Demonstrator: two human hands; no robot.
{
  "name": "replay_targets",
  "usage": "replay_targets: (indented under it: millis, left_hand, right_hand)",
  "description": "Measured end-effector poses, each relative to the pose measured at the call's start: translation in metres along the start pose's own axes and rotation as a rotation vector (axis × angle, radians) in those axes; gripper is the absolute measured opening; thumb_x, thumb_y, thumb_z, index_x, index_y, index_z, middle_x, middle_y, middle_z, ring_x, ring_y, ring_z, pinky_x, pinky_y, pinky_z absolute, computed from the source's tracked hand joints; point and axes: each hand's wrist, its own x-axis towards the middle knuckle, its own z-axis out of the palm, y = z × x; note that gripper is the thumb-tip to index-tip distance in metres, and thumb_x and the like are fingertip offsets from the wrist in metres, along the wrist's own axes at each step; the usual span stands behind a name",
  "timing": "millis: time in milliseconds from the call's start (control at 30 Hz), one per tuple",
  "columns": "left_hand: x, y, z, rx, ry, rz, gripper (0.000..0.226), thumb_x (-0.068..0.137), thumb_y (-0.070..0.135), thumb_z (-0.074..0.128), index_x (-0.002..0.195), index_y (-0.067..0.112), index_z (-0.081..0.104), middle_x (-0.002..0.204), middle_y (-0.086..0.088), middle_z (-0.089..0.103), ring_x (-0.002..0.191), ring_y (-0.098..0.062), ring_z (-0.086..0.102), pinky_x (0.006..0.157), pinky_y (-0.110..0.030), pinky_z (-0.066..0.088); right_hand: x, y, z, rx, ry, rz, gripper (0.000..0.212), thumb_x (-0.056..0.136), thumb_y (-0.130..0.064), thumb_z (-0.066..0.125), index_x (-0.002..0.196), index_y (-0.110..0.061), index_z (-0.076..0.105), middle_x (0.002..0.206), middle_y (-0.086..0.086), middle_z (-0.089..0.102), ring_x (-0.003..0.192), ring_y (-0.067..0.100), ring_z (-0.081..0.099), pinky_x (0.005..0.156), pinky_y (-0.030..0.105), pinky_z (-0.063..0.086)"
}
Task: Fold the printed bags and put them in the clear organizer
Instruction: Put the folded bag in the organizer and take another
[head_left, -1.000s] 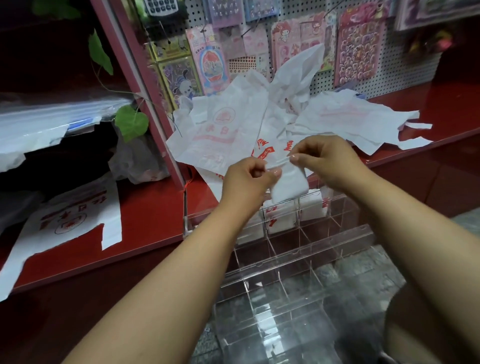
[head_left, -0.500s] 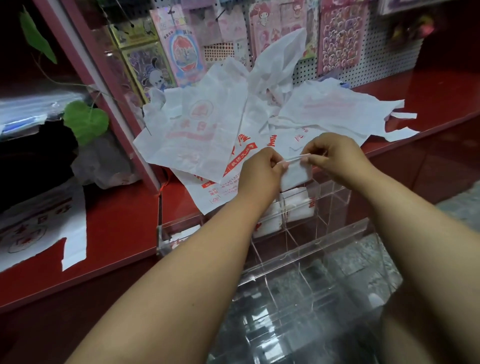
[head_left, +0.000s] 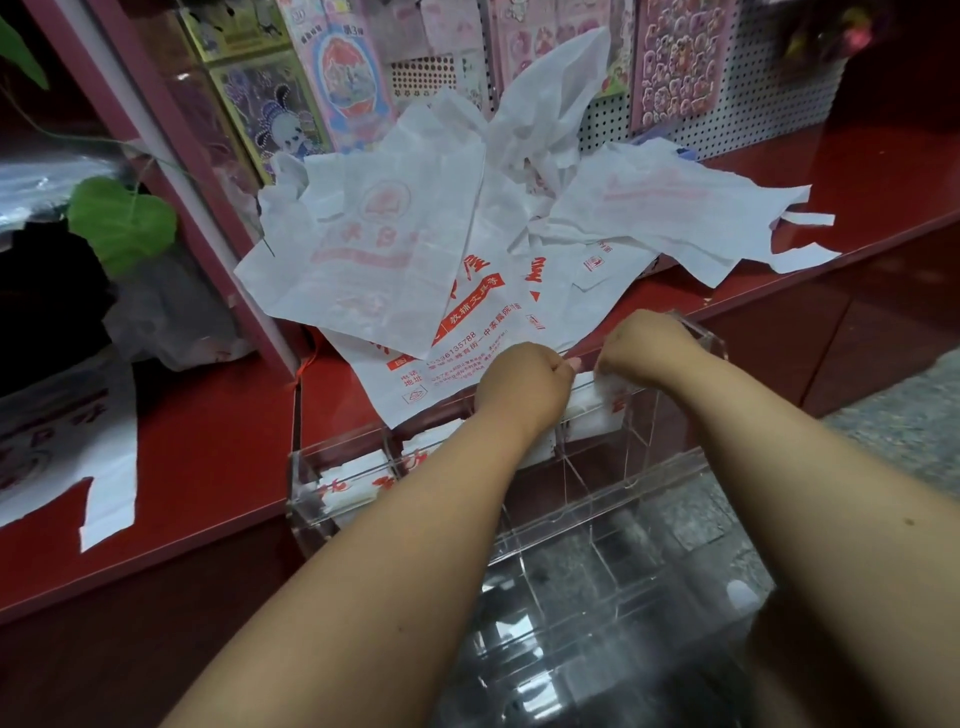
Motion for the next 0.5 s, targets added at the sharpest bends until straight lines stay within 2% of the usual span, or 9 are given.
replay_targets:
  millis: [67,100,167,233,300,367,433,500]
  left_hand:
    - [-0.002,-0.001,0.000,0.040,-0.024,0.005,0.051,0.101,0.038,0.043,0.053,0.019,0.046,0.062,-0.003,0.048,0.071,-0.027,0.051,0.065,-0.032,0.037]
    - [-0.002,-0.002,0.000,0.030,-0.038,0.007,0.051,0.102,0.040,0.039,0.059,0.017,0.055,0.068,-0.005,0.054,0.075,-0.028,0.054,0.067,-0.034,0.040]
    - [-0.006,-0.004,-0.004,-0.030,-0.053,0.022,0.056,0.104,0.041,0.032,0.085,0.007,0.071,0.089,-0.011,0.066,0.088,-0.029,0.060,0.079,-0.036,0.046]
    - [-0.014,-0.006,-0.013,-0.115,0.012,0.062,0.056,0.106,0.037,0.030,0.099,0.001,0.072,0.099,-0.014,0.068,0.092,-0.027,0.060,0.084,-0.036,0.046]
    - [-0.025,-0.012,-0.023,-0.168,0.130,0.091,0.051,0.106,0.032,0.033,0.101,-0.001,0.071,0.102,-0.014,0.066,0.095,-0.025,0.058,0.083,-0.033,0.043]
    - [-0.037,-0.025,-0.035,-0.194,0.225,0.080,0.045,0.105,0.030,0.037,0.103,0.001,0.071,0.104,-0.011,0.063,0.098,-0.022,0.054,0.080,-0.027,0.040]
    - [-0.048,-0.047,-0.047,-0.234,0.318,0.042,0.037,0.103,0.028,0.041,0.096,0.009,0.071,0.099,-0.007,0.060,0.096,-0.020,0.051,0.073,-0.020,0.035]
    - [-0.059,-0.073,-0.060,-0.260,0.417,-0.017,0.030,0.102,0.026,0.045,0.086,0.016,0.067,0.094,-0.004,0.058,0.096,-0.021,0.051,0.070,-0.021,0.033]
  right_hand:
    - [0.007,0.000,0.006,-0.025,0.003,0.044,0.028,0.056,-0.029,0.043,0.074,-0.012,0.059,0.082,0.006,0.062,0.081,0.030,0.054,0.069,0.029,0.039]
    - [0.008,0.000,0.008,-0.022,0.025,0.058,0.032,0.063,-0.028,0.044,0.082,-0.012,0.063,0.091,0.008,0.064,0.086,0.031,0.055,0.071,0.030,0.038]
    - [0.004,-0.002,0.008,0.013,0.117,0.081,0.032,0.081,-0.029,0.048,0.099,-0.015,0.070,0.108,0.009,0.064,0.103,0.032,0.055,0.077,0.034,0.037]
    - [-0.005,-0.005,0.006,0.075,0.290,0.071,0.026,0.088,-0.036,0.054,0.093,-0.019,0.073,0.104,0.008,0.064,0.109,0.032,0.051,0.083,0.036,0.038]
    - [-0.015,-0.012,0.006,0.186,0.448,-0.021,0.031,0.087,-0.038,0.058,0.066,-0.017,0.067,0.079,0.010,0.058,0.094,0.033,0.054,0.077,0.035,0.038]
    - [-0.029,-0.027,0.009,0.368,0.521,-0.158,0.048,0.086,-0.035,0.061,0.046,-0.013,0.047,0.054,0.010,0.042,0.065,0.031,0.050,0.060,0.031,0.032]
    - [-0.044,-0.048,0.015,0.487,0.511,-0.273,0.056,0.089,-0.033,0.062,0.043,-0.010,0.038,0.044,0.007,0.033,0.048,0.024,0.038,0.051,0.030,0.024]
    - [-0.059,-0.075,0.024,0.531,0.462,-0.369,0.054,0.091,-0.034,0.060,0.046,-0.013,0.040,0.046,-0.001,0.036,0.048,0.015,0.036,0.050,0.029,0.022]
